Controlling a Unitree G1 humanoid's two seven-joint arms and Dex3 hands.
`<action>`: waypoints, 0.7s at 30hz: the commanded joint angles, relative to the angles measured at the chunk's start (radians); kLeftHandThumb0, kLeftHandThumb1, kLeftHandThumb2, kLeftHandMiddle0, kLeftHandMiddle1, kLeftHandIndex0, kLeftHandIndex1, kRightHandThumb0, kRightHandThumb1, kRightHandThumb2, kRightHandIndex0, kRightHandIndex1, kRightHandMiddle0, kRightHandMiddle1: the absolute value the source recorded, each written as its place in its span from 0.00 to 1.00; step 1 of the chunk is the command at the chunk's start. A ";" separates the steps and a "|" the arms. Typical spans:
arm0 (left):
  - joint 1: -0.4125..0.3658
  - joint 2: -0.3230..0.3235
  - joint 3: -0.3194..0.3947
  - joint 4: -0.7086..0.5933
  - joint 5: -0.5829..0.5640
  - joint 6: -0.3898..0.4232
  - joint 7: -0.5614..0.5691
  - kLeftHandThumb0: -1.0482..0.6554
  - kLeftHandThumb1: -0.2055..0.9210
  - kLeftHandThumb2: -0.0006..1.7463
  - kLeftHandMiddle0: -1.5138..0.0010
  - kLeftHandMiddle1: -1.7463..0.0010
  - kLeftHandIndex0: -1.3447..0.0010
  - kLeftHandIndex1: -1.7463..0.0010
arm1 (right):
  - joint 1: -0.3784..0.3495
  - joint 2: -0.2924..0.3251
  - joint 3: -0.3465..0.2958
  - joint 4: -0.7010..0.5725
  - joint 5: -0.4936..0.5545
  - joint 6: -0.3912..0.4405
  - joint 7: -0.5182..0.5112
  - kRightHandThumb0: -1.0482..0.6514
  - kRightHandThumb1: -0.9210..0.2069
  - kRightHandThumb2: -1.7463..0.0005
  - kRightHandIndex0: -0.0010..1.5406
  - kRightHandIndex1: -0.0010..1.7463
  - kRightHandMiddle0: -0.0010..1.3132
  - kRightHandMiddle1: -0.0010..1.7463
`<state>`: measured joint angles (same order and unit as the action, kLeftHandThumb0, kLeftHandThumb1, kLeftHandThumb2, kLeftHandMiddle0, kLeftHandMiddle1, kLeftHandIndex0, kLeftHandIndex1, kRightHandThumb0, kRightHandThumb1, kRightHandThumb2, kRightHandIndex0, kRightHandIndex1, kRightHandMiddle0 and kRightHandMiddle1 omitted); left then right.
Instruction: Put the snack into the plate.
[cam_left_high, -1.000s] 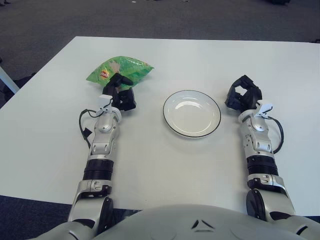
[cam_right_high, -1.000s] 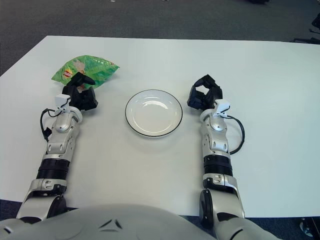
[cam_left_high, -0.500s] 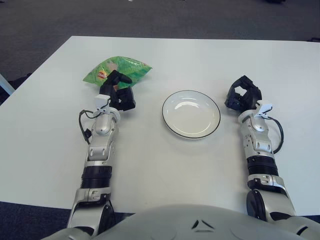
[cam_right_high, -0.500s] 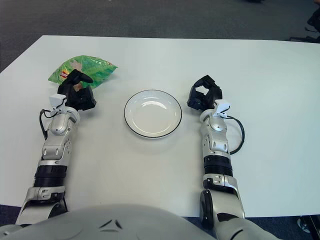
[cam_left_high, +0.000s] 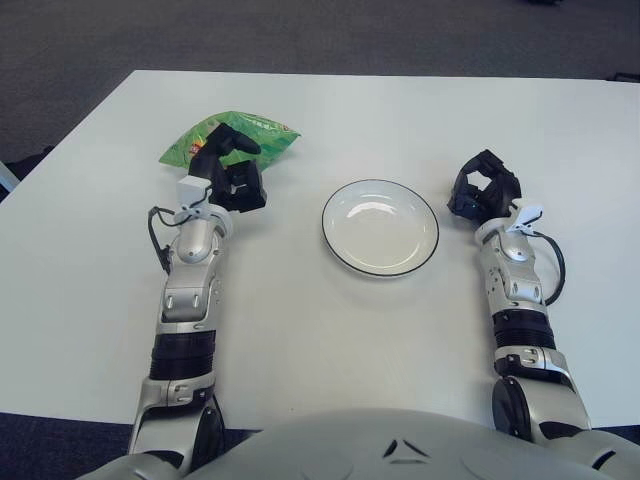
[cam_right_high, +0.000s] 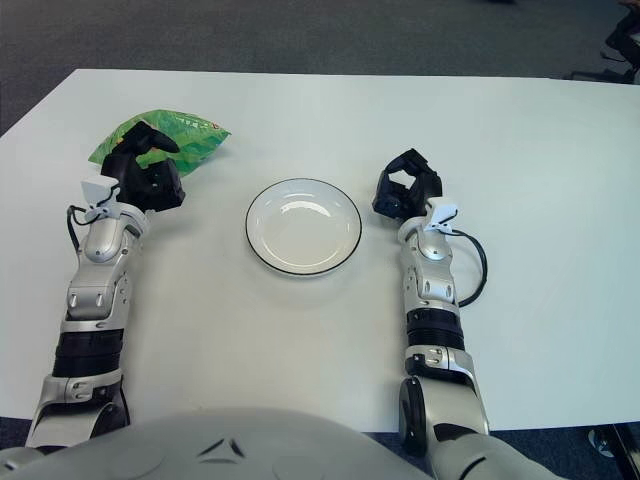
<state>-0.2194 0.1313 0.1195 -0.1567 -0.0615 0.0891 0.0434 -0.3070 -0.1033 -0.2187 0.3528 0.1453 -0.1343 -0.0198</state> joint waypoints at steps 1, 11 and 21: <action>-0.054 0.033 0.022 0.008 0.012 -0.014 -0.010 0.35 0.55 0.68 0.22 0.00 0.60 0.00 | 0.081 0.030 -0.001 0.055 0.006 -0.008 0.005 0.33 0.56 0.23 0.85 1.00 0.49 1.00; -0.154 0.103 0.053 0.045 0.063 -0.043 -0.001 0.36 0.58 0.66 0.21 0.00 0.62 0.00 | 0.077 0.029 -0.001 0.065 0.000 -0.007 0.002 0.33 0.56 0.23 0.85 1.00 0.49 1.00; -0.328 0.292 0.039 0.202 0.205 -0.107 -0.033 0.36 0.59 0.65 0.22 0.00 0.63 0.00 | 0.074 0.026 -0.001 0.072 -0.002 -0.012 0.004 0.33 0.56 0.22 0.85 1.00 0.49 1.00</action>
<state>-0.4736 0.3450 0.1692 -0.0279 0.0822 0.0220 0.0218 -0.3160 -0.1035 -0.2177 0.3703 0.1432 -0.1361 -0.0150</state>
